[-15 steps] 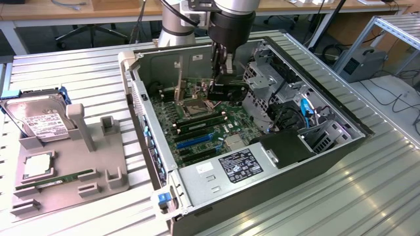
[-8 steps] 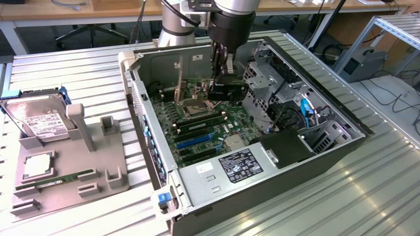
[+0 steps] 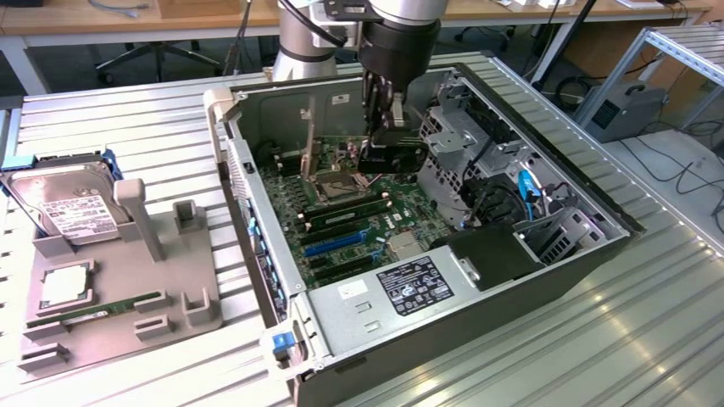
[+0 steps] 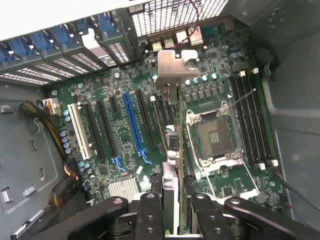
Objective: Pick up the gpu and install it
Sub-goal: 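Insert the gpu into the slot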
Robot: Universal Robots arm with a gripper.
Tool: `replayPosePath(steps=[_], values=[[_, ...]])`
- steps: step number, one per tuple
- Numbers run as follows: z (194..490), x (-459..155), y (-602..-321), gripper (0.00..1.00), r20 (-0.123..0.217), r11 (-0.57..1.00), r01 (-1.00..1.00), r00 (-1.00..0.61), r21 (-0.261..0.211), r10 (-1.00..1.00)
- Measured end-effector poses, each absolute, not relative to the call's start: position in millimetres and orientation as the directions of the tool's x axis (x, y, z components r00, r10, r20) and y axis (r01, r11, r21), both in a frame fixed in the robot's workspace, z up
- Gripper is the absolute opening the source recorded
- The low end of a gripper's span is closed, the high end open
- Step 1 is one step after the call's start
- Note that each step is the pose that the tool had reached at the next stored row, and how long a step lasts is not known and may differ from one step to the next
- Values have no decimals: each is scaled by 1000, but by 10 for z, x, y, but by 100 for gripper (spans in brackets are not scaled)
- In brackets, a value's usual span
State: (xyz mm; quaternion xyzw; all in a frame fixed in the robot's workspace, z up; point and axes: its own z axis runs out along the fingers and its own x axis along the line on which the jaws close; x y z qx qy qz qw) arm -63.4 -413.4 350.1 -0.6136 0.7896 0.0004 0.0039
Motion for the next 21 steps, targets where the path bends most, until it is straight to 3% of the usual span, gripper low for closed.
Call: replayPosePath(steps=[21], values=[[3501, -634, -4135, 27, -6, 162, -987, -162, -4, -987]])
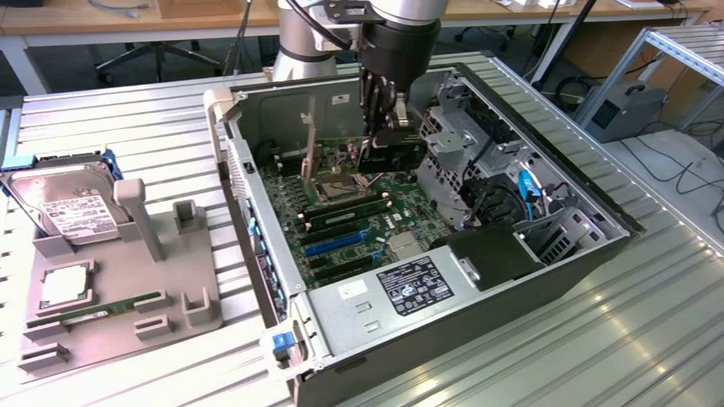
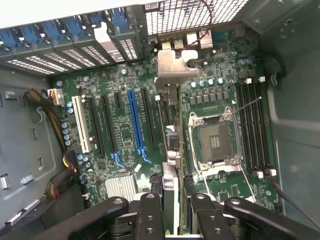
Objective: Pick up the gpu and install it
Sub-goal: 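Insert the gpu into the slot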
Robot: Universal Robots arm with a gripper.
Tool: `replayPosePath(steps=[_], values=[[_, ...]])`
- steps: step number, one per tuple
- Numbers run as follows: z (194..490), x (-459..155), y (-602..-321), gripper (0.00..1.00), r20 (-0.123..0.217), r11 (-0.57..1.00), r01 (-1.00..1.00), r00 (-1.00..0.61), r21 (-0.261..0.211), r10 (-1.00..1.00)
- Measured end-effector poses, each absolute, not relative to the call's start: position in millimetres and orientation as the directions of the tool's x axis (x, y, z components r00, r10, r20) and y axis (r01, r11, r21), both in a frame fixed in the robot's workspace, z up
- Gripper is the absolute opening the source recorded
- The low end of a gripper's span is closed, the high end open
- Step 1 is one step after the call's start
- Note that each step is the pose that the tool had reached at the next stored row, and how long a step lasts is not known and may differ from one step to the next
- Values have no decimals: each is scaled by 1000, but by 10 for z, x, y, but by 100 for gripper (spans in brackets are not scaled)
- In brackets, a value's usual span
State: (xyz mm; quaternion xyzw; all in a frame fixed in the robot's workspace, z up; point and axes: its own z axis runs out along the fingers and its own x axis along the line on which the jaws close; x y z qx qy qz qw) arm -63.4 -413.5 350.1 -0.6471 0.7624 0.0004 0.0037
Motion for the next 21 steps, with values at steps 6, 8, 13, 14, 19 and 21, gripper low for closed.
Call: replayPosePath(steps=[6, 8, 13, 14, 19, 21], values=[[3501, -634, -4134, 27, -6, 141, -990, -140, -4, -990], [3501, -634, -4134, 27, -6, 135, -991, -135, -4, -991], [3501, -634, -4134, 27, -6, 123, -992, -123, -4, -992], [3501, -634, -4134, 27, -6, 120, -993, -120, -4, -993], [3501, -634, -4135, 27, -6, 108, -994, -108, -4, -994], [3501, -634, -4134, 27, -6, 104, -995, -104, -4, -995]])
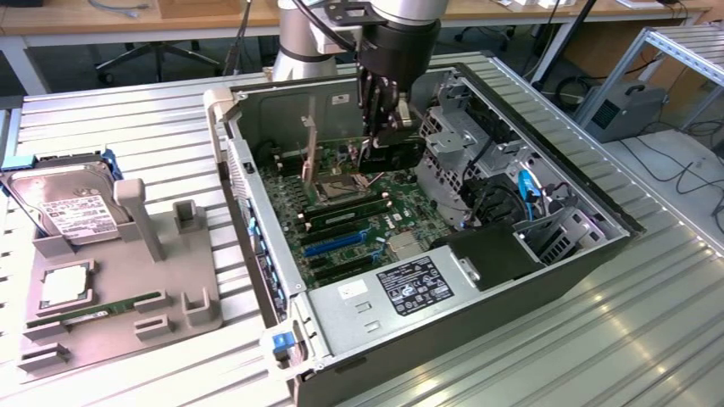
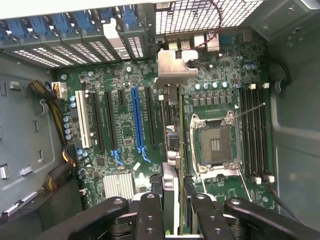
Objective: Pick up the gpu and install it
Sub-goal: 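Insert the gpu into the slot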
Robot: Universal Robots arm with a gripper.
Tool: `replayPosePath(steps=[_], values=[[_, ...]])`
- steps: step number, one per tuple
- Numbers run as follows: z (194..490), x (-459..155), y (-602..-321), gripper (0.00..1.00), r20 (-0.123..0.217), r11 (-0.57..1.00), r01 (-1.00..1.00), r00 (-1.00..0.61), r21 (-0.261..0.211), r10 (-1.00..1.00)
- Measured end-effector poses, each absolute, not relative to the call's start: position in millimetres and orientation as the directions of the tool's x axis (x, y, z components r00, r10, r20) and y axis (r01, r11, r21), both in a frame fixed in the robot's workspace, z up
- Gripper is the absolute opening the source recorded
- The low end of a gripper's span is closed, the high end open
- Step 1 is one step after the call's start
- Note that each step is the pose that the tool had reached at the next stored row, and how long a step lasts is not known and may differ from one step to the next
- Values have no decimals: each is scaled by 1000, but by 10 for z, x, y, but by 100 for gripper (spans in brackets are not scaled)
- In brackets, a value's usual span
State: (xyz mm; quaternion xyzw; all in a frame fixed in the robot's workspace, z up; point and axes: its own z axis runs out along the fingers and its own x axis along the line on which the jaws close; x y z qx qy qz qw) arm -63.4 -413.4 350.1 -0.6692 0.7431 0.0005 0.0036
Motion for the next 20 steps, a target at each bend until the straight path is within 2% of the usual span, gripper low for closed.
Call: replayPosePath(steps=[20], values=[[3501, -634, -4134, 27, -6, 63, -998, -63, -4, -998]])
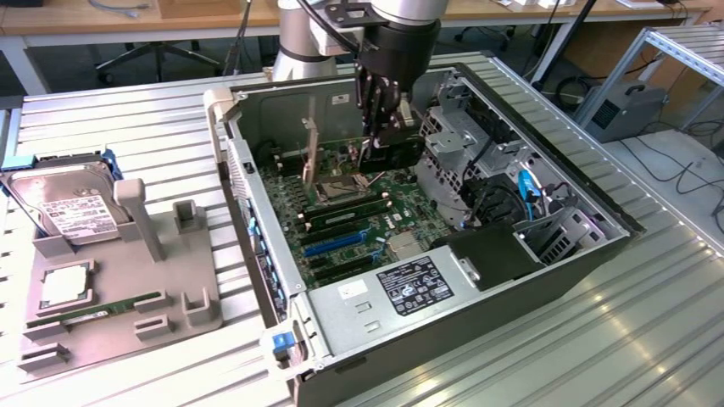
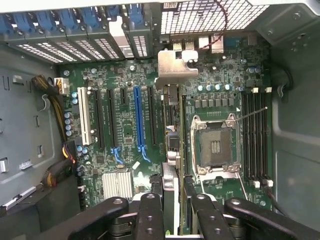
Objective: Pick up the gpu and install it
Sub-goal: 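Insert the gpu into the slot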
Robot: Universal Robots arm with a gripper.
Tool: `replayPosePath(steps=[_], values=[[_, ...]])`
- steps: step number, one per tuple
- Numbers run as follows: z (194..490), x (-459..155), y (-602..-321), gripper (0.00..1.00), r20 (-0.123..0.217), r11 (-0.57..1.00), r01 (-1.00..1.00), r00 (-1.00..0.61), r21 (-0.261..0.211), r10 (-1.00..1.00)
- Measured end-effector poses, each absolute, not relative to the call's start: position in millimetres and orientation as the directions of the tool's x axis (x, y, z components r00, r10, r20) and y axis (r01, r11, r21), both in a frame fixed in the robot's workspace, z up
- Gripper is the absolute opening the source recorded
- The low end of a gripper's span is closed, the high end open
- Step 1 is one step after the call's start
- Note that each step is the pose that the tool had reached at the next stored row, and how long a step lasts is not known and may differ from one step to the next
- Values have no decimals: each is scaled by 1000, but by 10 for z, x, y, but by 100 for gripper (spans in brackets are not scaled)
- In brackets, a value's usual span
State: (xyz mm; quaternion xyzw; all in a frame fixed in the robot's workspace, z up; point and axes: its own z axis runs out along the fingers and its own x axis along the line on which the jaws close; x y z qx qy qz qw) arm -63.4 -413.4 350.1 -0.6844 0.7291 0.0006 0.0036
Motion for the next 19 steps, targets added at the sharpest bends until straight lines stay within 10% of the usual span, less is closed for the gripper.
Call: replayPosePath(steps=[19], values=[[3501, -634, -4134, 27, -6, 8, -1000, -8, -4, -1000]])
